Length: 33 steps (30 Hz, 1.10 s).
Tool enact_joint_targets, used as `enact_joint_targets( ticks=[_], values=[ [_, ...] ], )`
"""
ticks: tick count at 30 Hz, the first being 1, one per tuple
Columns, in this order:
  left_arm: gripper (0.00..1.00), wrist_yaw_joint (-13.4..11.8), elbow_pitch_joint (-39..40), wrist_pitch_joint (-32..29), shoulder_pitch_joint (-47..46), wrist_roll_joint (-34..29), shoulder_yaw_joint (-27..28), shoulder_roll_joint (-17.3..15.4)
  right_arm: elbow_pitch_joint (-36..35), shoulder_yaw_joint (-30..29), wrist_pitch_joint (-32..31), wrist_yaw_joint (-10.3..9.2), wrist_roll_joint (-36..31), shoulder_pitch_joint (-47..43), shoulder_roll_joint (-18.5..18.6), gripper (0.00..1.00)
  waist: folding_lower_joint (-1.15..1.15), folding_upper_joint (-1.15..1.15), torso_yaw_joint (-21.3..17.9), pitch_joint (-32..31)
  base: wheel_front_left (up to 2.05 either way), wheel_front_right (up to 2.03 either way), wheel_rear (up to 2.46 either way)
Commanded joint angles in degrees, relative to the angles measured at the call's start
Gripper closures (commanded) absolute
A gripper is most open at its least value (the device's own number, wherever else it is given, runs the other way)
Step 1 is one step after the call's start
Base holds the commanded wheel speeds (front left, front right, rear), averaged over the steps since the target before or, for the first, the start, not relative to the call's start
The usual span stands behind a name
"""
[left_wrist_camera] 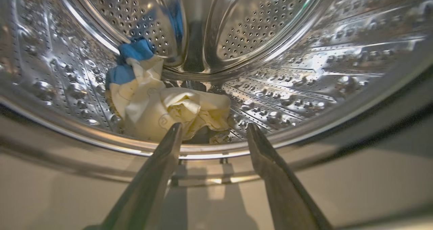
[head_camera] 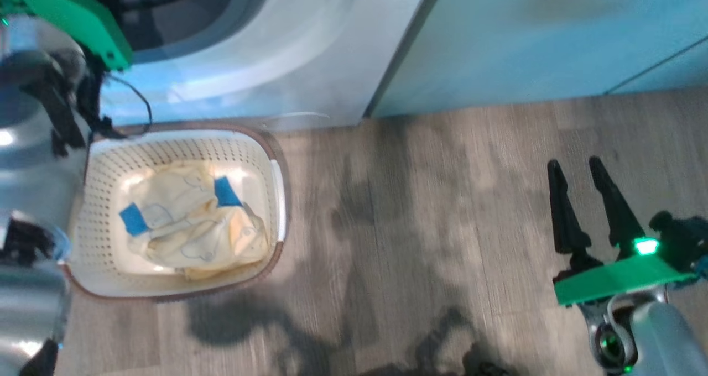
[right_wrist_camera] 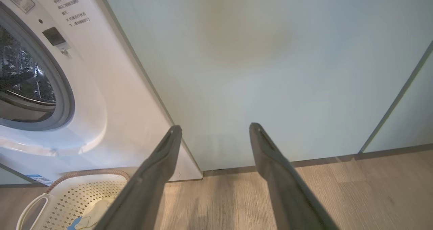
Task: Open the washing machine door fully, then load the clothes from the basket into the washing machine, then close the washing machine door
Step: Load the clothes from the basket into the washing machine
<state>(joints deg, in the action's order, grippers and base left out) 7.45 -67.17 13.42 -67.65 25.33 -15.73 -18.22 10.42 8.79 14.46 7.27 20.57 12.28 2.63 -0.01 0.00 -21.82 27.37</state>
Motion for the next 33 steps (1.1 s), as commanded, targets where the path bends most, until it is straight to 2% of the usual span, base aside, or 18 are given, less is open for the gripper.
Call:
enact_joint_targets(
  ticks=[1,7,14,24,33],
  values=[
    [0.00,0.02,1.85,0.63,-0.30,0.28,0.41,-2.57,-1.44,0.52,0.54,0.22,-0.27,-1.00,0.55,0.00,0.01,0.00,1.34,-2.35,0.00,0.00,0.00],
    [0.00,0.03,7.54,1.51,9.32,2.54,1.57,-3.19,-1.38,-0.39,0.54,0.22,-0.63,-3.56,1.63,0.00,0.01,0.00,2.94,-7.48,0.00,0.00,0.00],
    [0.00,-1.40,22.23,1.56,23.20,2.67,7.06,-3.27,-2.02,-2.15,0.54,0.22,-1.20,-5.74,2.27,0.00,0.01,0.00,4.78,-11.96,0.00,0.00,0.00],
    [0.00,-3.22,37.83,1.57,45.21,1.71,15.45,0.76,-2.45,-5.01,0.54,0.22,-2.38,-10.40,2.26,0.00,0.01,0.00,6.20,-18.90,0.00,0.00,0.00],
    [0.00,-3.90,44.93,1.57,57.03,-0.57,18.68,3.71,-3.32,-4.95,0.54,0.22,-3.04,-12.48,2.65,0.00,0.01,0.00,7.72,-23.00,0.00,0.00,0.00]
  ],
)
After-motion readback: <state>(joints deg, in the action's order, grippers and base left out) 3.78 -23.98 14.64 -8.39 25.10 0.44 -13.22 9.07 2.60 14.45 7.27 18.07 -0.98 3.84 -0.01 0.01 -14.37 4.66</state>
